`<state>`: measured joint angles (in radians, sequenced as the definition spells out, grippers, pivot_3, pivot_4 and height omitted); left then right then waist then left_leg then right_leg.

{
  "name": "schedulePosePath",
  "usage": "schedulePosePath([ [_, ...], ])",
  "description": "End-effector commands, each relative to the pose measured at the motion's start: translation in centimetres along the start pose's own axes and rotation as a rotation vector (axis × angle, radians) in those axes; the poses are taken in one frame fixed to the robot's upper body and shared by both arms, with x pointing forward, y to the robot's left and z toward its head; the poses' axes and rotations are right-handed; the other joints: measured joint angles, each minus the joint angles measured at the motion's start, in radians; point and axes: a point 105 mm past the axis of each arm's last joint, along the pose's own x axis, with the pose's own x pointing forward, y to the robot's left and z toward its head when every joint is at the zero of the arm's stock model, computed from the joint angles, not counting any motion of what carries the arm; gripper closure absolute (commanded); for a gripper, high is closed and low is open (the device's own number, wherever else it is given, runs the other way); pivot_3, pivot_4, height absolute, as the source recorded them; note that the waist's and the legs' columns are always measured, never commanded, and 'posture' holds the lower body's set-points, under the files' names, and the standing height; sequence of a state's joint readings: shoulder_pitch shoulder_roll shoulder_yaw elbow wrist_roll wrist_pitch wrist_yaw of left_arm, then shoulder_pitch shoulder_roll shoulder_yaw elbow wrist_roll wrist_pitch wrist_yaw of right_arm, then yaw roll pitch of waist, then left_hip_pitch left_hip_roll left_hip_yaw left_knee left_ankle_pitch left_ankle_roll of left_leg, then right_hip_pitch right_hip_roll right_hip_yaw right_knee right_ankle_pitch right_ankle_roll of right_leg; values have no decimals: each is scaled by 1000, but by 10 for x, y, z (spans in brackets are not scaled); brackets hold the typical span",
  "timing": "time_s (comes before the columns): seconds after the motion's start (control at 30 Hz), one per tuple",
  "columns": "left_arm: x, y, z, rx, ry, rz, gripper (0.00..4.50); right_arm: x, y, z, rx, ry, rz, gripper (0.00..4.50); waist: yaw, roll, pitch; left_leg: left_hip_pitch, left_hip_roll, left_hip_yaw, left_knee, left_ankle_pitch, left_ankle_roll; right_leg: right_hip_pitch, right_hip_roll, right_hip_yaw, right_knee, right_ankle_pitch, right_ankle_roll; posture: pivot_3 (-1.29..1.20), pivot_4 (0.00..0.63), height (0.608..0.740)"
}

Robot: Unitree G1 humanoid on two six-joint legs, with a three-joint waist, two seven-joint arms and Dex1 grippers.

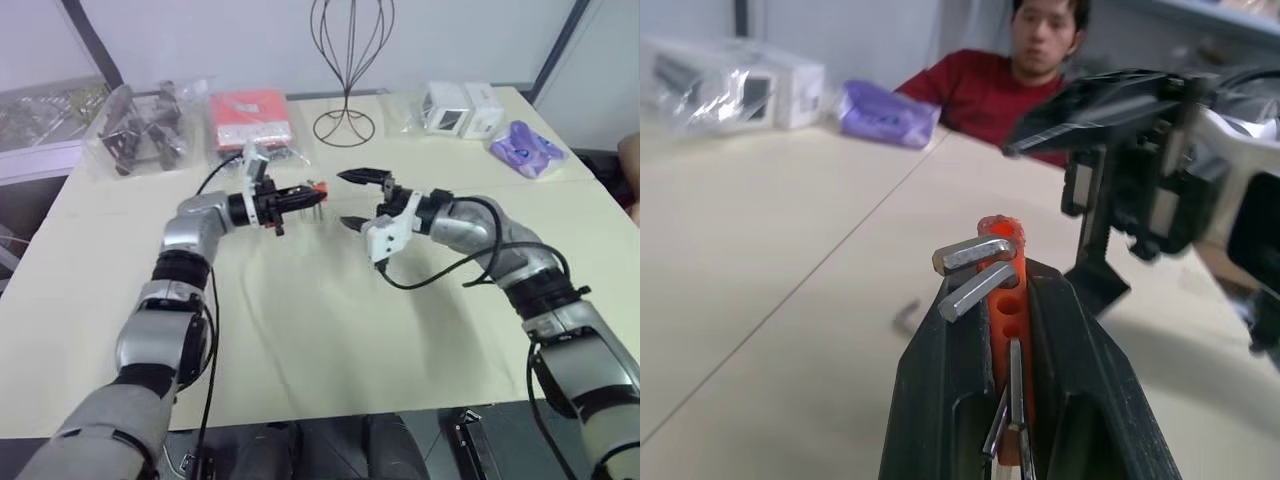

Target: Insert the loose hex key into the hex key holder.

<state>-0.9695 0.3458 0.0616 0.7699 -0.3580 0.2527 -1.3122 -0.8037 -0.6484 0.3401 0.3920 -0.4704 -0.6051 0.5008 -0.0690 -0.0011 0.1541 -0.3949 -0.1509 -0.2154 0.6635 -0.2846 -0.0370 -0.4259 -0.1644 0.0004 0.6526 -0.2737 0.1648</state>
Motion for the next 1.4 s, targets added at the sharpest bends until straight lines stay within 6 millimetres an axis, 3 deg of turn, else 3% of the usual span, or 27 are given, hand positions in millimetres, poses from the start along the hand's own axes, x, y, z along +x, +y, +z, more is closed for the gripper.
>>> schedulePosePath([
  [0.03, -11, -7, 15, 83, 3, -9, 4500, -12, -14, -12, 230, 78, -62, 71, 1, 0, 0, 0, 0, 0, 0, 0, 0, 0, 0, 0, 0, 0, 0, 0, 150, 740],
  [0.17, -25, -16, 12, 172, 45, 25, 4500, -23, 12, -32, 838, 255, -15, 71, 2, 0, 0, 0, 0, 0, 1, 0, 0, 1, 0, 0, 1, 0, 0, 0, 150, 740],
  [0.23, -30, -20, 12, 243, 68, 58, 4500, -25, 24, -29, 1102, 333, 30, 71, 4, 0, 0, -1, 1, 0, 1, 0, 0, 1, 0, 0, 2, 0, 0, 0, 150, 740],
  [0.43, -40, -39, 8, 353, 158, 77, 4500, -26, 29, -16, 1512, 424, 49, 71, 16, 1, -1, -1, 1, 0, 1, 0, 0, -1, -1, 1, 1, 0, -1, 0, 150, 740],
  [0.6, -44, -46, 5, 351, 158, 119, 4500, -18, 37, -21, 1678, 484, 29, 71, 30, 1, -1, -1, 1, 1, 2, 0, 0, -1, -2, 1, 2, 0, -1, 0, 150, 740],
  [0.87, -43, -51, 1, 316, 122, 166, 4500, 1, 74, -52, 1623, 703, -3, 71, 23, 0, -1, -1, 1, 2, 2, 0, 0, -1, -3, 1, 2, 1, -1, 0, 150, 740],
  [1.07, -41, -53, -6, 295, 109, 189, 4500, 14, 95, -55, 1627, 779, 21, 71, 22, -6, -8, 3, 2, 4, 2, 0, 0, 2, -2, 2, 3, 1, -1, 0, 150, 740],
  [1.17, -41, -54, -11, 285, 108, 195, 4500, 16, 103, -54, 1606, 808, 45, 1380, 23, -10, -12, 4, 2, 4, 2, 0, 0, 3, -2, 2, 3, 1, -1, 0, 150, 740],
  [1.33, -41, -57, -13, 269, 99, 199, 4500, 15, 111, -51, 1599, 837, 81, 4057, 21, -10, -14, 4, 2, 4, 2, 0, 0, 3, -2, 2, 3, 1, -1, 0, 150, 740],
  [1.37, -41, -56, -13, 269, 99, 199, 4500, 15, 112, -51, 1606, 838, 84, 4473, 20, -10, -14, 4, 2, 4, 1, 0, 0, 3, -1, 2, 3, 1, -1, 0, 150, 740],
  [1.4, -40, -56, -13, 269, 97, 201, 4500, 16, 113, -50, 1613, 838, 83, 4473, 21, -11, -14, 4, 2, 4, 1, 0, 0, 3, -1, 2, 3, 1, -1, 0, 150, 740],
])
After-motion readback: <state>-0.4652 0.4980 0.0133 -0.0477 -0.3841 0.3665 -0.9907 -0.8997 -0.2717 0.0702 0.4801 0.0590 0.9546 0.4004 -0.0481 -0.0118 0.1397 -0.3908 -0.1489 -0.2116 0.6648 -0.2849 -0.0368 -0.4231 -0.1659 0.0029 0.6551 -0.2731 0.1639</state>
